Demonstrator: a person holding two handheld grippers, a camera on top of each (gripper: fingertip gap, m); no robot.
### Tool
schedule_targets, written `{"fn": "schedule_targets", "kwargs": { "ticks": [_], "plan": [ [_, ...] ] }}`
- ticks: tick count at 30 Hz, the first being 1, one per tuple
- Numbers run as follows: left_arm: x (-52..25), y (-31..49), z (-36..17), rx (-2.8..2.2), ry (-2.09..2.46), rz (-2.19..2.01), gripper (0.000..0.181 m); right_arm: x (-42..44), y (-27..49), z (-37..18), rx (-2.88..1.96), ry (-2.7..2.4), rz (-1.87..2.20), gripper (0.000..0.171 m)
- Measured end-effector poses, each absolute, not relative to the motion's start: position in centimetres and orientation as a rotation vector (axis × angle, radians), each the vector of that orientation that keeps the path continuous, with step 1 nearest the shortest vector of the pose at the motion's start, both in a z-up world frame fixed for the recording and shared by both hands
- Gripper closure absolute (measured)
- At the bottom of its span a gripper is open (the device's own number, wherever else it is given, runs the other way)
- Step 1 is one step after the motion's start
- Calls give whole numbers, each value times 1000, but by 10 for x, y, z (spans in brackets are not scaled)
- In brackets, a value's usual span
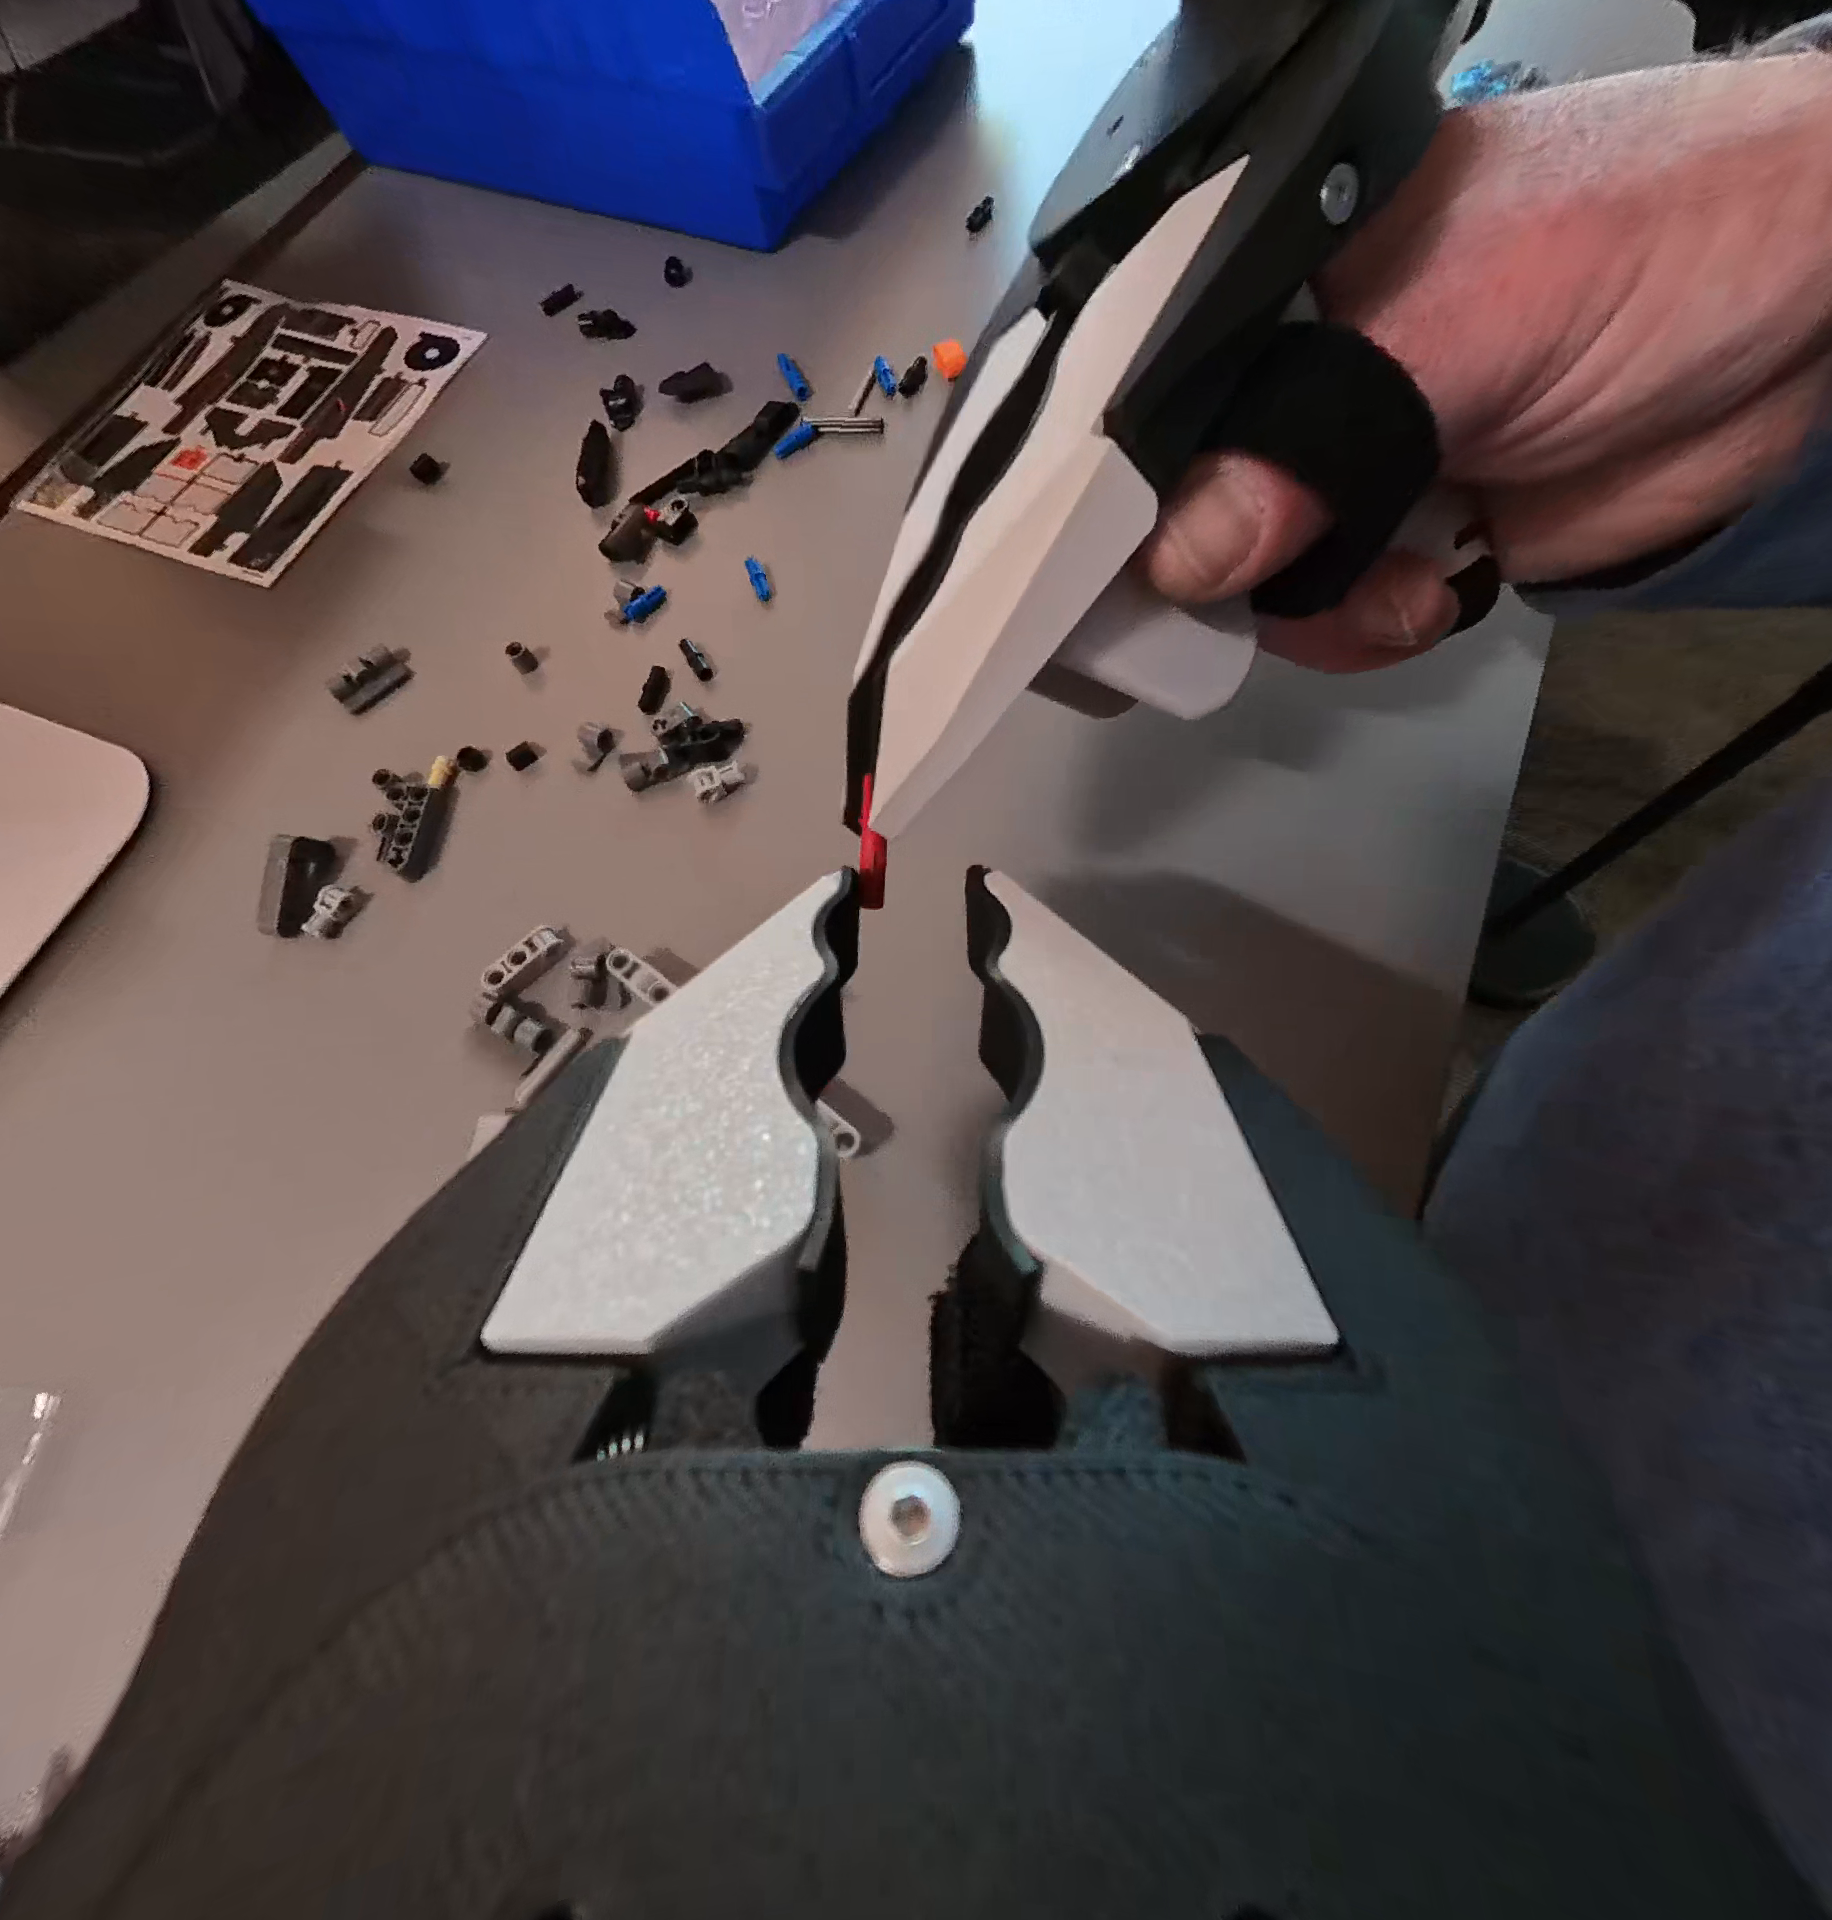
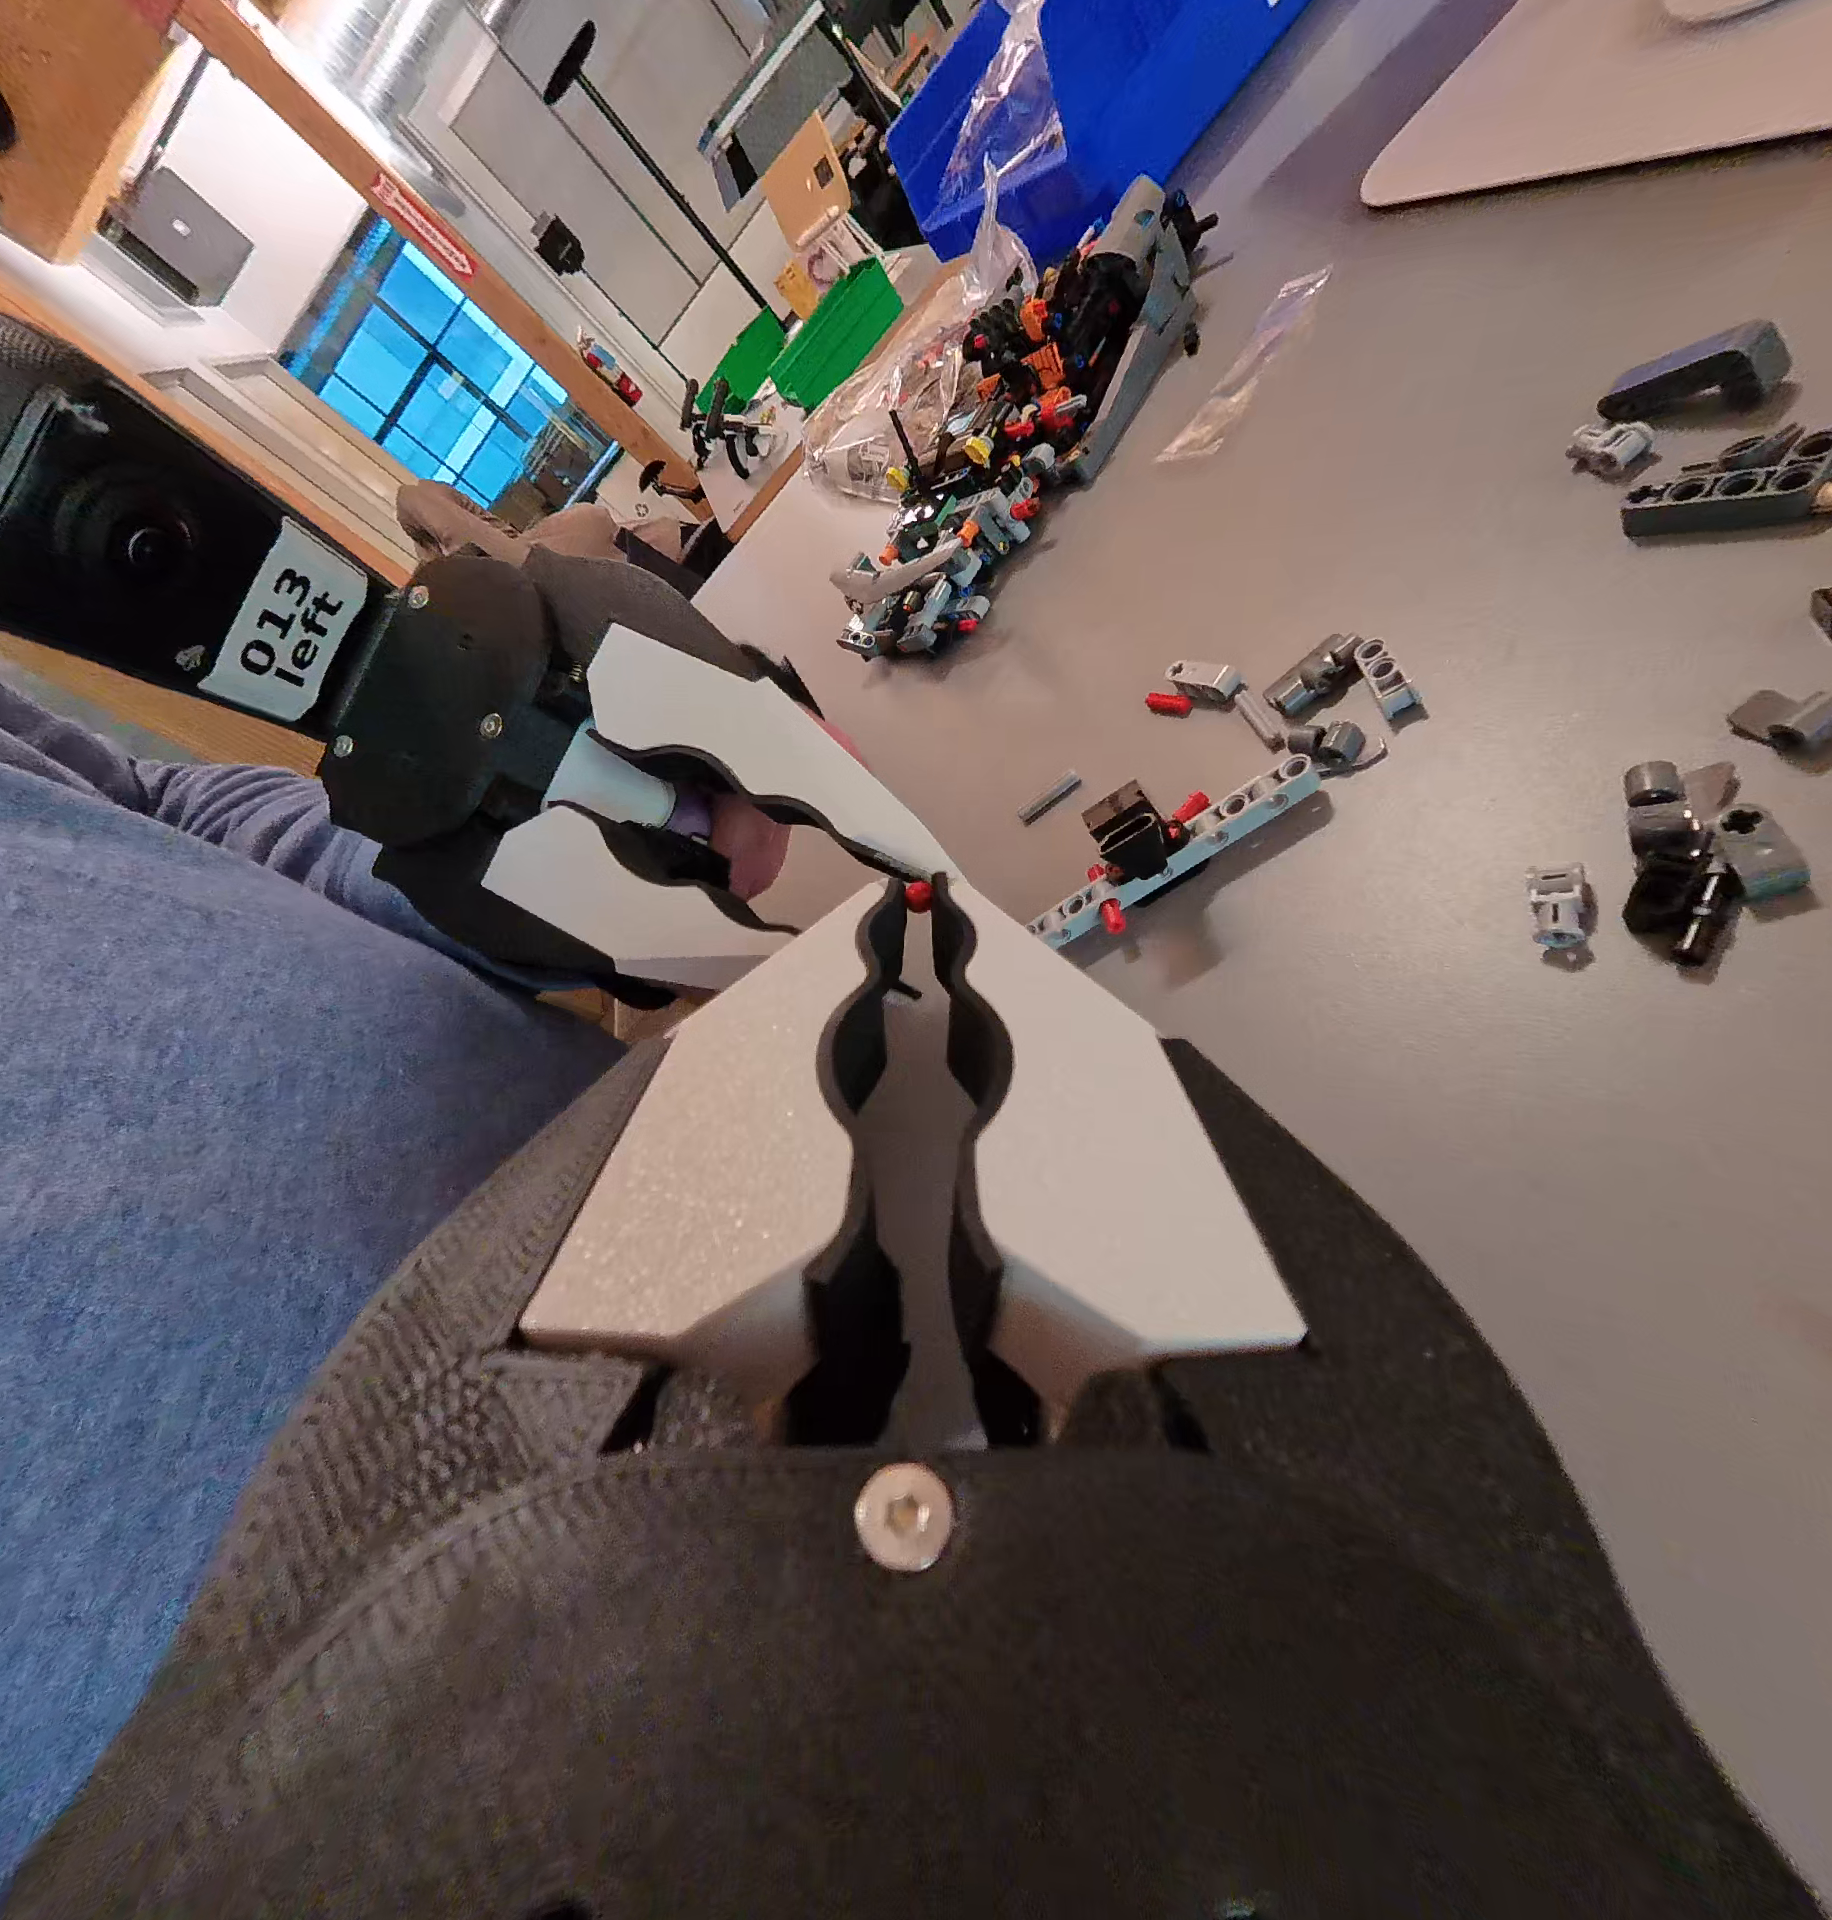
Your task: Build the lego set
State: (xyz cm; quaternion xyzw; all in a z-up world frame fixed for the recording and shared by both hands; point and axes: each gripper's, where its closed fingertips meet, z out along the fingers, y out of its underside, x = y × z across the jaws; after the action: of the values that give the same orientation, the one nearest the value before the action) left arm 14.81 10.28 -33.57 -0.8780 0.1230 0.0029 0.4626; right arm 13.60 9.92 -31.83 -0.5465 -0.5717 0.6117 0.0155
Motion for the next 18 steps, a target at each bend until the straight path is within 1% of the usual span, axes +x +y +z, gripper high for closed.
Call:
{"fn": "schedule_targets", "kwargs": {
  "ticks": [5, 9, 14, 18],
  "plan": [
    [145, 100, -341, -2167, 250, 7, 166, 135, 93, -321, -1699, -1804, 1915, 170],
    [139, 99, -342, -2169, 210, 31, 177, 134, 90, -320, -1688, -1830, 1922, 170],
    [137, 100, -340, -2159, 171, 12, 179, 130, 90, -317, -1676, -1831, 1933, 170],
    [135, 101, -336, -2130, 86, -84, 179, 126, 91, -314, -1649, -1817, 1930, 169]
  ]
}}
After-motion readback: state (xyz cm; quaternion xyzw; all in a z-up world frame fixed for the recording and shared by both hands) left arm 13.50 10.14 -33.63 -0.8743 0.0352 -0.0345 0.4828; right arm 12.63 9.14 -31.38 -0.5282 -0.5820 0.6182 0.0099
